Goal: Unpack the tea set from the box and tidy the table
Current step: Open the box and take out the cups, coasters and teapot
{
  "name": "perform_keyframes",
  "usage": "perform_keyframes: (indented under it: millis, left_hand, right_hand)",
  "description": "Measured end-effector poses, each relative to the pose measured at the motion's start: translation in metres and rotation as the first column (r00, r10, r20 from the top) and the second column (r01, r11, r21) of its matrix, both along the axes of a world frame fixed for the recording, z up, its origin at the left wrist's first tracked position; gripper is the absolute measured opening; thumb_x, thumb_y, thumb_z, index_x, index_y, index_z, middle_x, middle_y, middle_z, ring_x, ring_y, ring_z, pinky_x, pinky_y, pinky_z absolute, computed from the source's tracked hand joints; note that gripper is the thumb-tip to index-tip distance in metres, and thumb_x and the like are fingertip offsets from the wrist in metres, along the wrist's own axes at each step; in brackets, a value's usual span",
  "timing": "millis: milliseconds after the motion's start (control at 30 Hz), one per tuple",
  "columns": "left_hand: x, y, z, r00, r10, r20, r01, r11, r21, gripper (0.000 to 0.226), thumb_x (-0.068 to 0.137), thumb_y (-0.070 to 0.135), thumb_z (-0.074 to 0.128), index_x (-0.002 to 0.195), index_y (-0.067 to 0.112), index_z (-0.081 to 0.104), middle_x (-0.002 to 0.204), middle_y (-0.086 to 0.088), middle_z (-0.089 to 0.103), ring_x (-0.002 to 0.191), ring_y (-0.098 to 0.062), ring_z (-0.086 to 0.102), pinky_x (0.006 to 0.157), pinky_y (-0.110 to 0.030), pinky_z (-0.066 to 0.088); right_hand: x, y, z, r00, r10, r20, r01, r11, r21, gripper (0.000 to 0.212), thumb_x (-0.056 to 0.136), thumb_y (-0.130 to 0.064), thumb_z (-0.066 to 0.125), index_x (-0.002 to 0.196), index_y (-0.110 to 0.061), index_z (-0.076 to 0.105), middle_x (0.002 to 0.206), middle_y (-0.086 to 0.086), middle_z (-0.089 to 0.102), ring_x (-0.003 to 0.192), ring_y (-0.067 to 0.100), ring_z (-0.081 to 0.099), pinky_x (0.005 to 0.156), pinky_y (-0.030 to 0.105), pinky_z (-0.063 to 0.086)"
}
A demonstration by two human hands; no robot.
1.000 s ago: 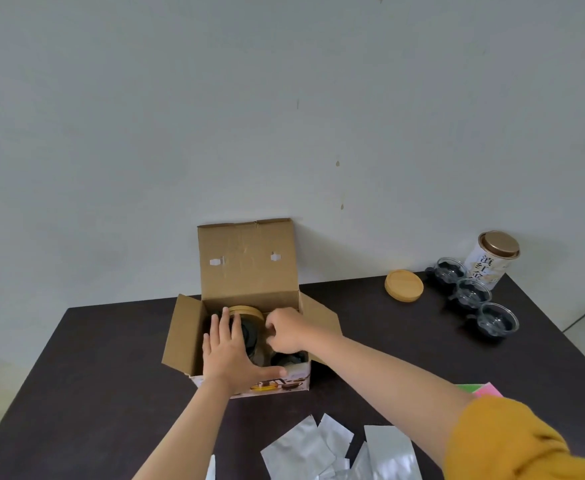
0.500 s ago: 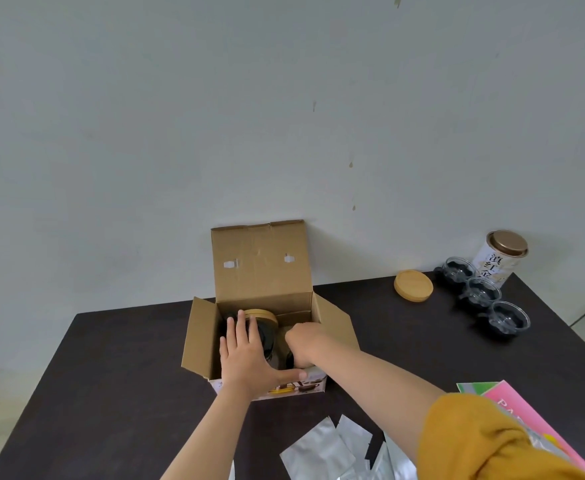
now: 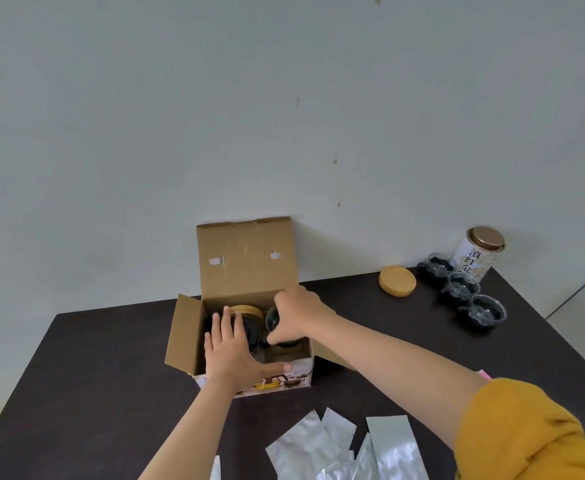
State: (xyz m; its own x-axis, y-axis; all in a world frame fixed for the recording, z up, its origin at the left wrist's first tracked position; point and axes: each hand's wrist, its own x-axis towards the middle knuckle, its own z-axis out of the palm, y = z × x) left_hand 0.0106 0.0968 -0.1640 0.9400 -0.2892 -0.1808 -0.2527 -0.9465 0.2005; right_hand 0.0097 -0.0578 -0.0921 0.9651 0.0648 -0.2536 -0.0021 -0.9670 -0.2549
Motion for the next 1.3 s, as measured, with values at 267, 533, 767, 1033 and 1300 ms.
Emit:
perform_keyframes:
  millis: [267,533,767,1033,1300]
  left_hand:
    - [-0.001,0.001,-0.002,0.999,-0.011,0.032,0.011,1.000,0.002,0.154,0.027,0.103,0.023,0.151,0.014,-0.001,0.159,-0.007,-0.012,0.145,-0.030,-0.013,0.117,-0.047,0.000]
    - [0.000,0.001,-0.011,0.995,0.009,0.098,-0.005,0.999,-0.043,0.148,0.034,0.105,0.011,0.151,0.015,0.011,0.160,-0.005,-0.004,0.146,-0.028,-0.008,0.117,-0.048,0.003]
    - [0.001,-0.001,-0.016,0.991,0.037,0.125,-0.034,0.999,-0.030,0.145,0.035,0.105,0.018,0.150,0.016,0.014,0.160,-0.004,0.001,0.147,-0.027,-0.004,0.117,-0.048,0.006]
    - [-0.001,-0.002,-0.020,0.986,0.082,0.143,-0.076,0.996,-0.052,0.138,0.042,0.102,0.026,0.149,0.015,0.022,0.159,-0.005,0.010,0.147,-0.027,0.003,0.116,-0.052,0.011]
    - [-0.003,-0.005,-0.018,0.980,0.086,0.177,-0.081,0.996,-0.036,0.134,0.046,0.101,0.026,0.148,0.014,0.025,0.159,-0.005,0.014,0.147,-0.026,0.004,0.115,-0.052,0.013]
  right_hand:
    - [-0.027,-0.077,-0.002,0.940,-0.336,0.060,0.280,0.859,0.430,0.061,0.056,-0.046,0.071,0.104,-0.010,0.066,0.099,0.004,0.067,0.095,0.022,0.062,0.064,0.025,0.045]
    - [-0.107,-0.207,-0.056,0.820,-0.567,-0.082,0.571,0.798,0.192,0.088,0.055,-0.041,0.073,0.134,-0.009,0.049,0.129,0.010,0.043,0.120,0.031,0.047,0.094,0.040,0.049]
    - [-0.161,-0.311,-0.076,0.684,-0.710,-0.169,0.726,0.686,0.057,0.045,0.038,-0.040,0.067,0.068,-0.016,0.044,0.097,0.012,0.057,0.090,0.031,0.063,0.056,0.028,0.041]
    - [-0.189,-0.406,-0.091,0.529,-0.828,-0.187,0.835,0.547,-0.060,0.048,0.035,-0.029,0.068,0.076,-0.010,0.052,0.103,0.016,0.060,0.091,0.032,0.063,0.064,0.028,0.052]
    - [-0.151,-0.473,-0.068,0.438,-0.892,-0.112,0.898,0.441,0.004,0.037,0.039,-0.013,0.073,0.073,-0.002,0.061,0.090,0.021,0.063,0.066,0.029,0.065,0.043,0.023,0.048]
